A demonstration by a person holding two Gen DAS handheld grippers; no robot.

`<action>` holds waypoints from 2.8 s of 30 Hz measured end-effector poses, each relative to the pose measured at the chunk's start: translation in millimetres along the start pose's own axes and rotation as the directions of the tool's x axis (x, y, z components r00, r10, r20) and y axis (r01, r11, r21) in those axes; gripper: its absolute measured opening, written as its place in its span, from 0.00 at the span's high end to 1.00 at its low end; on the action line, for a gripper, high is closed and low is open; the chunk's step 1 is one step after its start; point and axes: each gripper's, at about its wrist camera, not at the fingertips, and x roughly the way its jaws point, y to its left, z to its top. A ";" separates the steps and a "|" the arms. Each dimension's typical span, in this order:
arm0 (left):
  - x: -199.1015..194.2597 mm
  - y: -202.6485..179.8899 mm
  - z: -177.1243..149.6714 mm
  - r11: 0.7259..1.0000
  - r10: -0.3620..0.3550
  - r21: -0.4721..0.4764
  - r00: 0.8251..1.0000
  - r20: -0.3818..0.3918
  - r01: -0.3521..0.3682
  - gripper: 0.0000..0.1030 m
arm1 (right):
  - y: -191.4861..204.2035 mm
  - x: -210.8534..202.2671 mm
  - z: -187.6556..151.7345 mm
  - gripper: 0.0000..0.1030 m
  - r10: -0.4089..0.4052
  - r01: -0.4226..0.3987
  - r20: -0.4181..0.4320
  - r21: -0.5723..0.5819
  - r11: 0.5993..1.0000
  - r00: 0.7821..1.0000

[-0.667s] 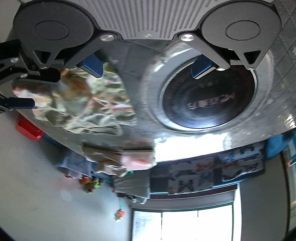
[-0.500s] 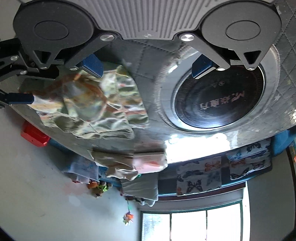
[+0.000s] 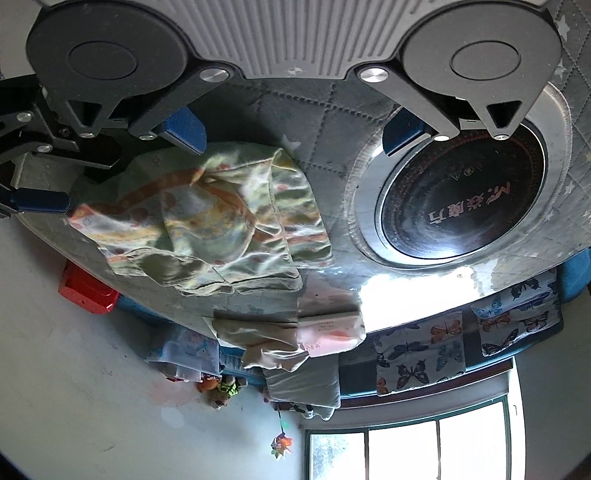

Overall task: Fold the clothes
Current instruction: 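Bring the left tool over the folded striped green garment, then close the left tool on the corduroy fold of the garment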

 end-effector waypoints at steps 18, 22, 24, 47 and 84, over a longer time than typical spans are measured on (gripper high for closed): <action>1.2 -15.7 5.8 0.999 -0.031 0.032 0.999 -0.041 0.032 0.00 | -9.5 -27.1 -5.3 0.00 -0.025 0.025 -0.003 0.047 0.999 1.000; 3.8 -19.1 8.8 0.999 -0.036 0.039 0.998 -0.051 0.038 0.00 | -10.1 -25.1 -4.1 0.00 -0.032 0.032 -0.005 0.040 0.999 0.999; 5.2 -20.5 9.8 0.998 -0.034 0.044 0.998 -0.054 0.037 0.00 | -10.4 -24.8 -3.0 0.00 -0.029 0.029 -0.002 0.036 0.999 1.000; 23.8 -26.5 28.8 0.998 -0.022 0.064 0.996 -0.084 0.027 0.00 | -29.5 -5.7 5.2 0.00 -0.048 0.049 -0.028 0.045 0.998 0.998; 63.0 -38.6 37.0 0.989 -0.061 0.127 0.987 -0.146 0.080 0.42 | -54.2 16.8 4.9 0.00 -0.075 0.080 -0.102 0.039 0.996 0.992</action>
